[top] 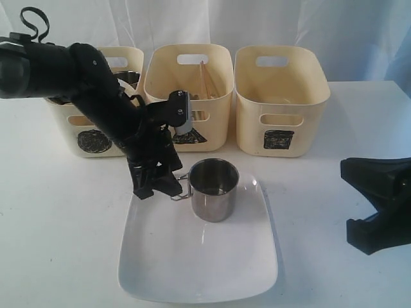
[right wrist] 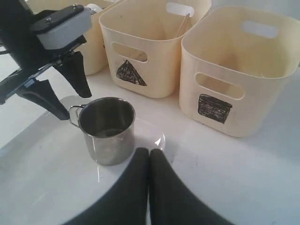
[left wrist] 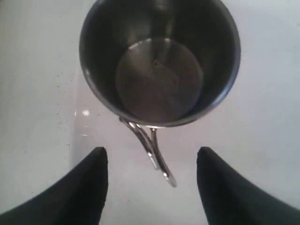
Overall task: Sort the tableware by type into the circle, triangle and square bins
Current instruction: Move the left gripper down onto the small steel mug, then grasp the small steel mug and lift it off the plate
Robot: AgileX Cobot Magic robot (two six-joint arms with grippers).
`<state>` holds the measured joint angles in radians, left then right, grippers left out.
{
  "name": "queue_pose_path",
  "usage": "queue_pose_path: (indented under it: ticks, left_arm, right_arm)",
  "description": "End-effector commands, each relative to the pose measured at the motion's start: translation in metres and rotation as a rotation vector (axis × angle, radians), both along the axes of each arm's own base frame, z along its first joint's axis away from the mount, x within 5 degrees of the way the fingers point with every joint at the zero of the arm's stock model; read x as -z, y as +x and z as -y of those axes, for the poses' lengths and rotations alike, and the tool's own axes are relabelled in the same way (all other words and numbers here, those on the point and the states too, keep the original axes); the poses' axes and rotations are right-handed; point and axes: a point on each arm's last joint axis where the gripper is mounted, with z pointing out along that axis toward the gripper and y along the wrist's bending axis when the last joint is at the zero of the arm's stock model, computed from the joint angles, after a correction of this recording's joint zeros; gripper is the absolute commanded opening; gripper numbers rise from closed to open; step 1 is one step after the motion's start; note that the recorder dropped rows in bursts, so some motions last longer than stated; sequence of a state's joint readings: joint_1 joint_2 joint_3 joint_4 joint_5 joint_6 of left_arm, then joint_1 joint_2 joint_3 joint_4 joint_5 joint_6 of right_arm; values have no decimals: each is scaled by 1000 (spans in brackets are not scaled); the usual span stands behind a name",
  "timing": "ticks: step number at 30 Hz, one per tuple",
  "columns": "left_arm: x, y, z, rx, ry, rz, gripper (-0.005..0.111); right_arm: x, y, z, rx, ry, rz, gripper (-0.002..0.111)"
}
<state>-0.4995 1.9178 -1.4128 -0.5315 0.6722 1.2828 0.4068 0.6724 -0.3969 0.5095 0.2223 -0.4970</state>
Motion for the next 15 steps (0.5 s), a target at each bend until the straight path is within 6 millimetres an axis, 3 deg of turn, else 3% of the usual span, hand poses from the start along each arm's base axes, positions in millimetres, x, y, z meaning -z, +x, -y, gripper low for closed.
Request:
queue_pose_path:
  ticks: [1, 5, 7, 10, 15]
  left_arm:
    - [11, 1, 4, 14, -18, -10, 61]
    - [26, 3, 7, 42, -17, -30, 52]
    - [27, 3, 8, 52, -22, -32, 35]
    - [27, -1, 8, 79, -19, -73, 0]
    - [14, -10, 6, 121, -26, -107, 0]
  right_arm:
    - [0, 0, 1, 6, -3, 18, 0]
    - [-1, 0, 1, 8, -2, 22, 0]
    - [-1, 0, 1, 8, -4, 23, 0]
    - [-1, 1, 1, 11, -2, 28, 0]
    - [-1, 1, 1, 12, -2, 30, 0]
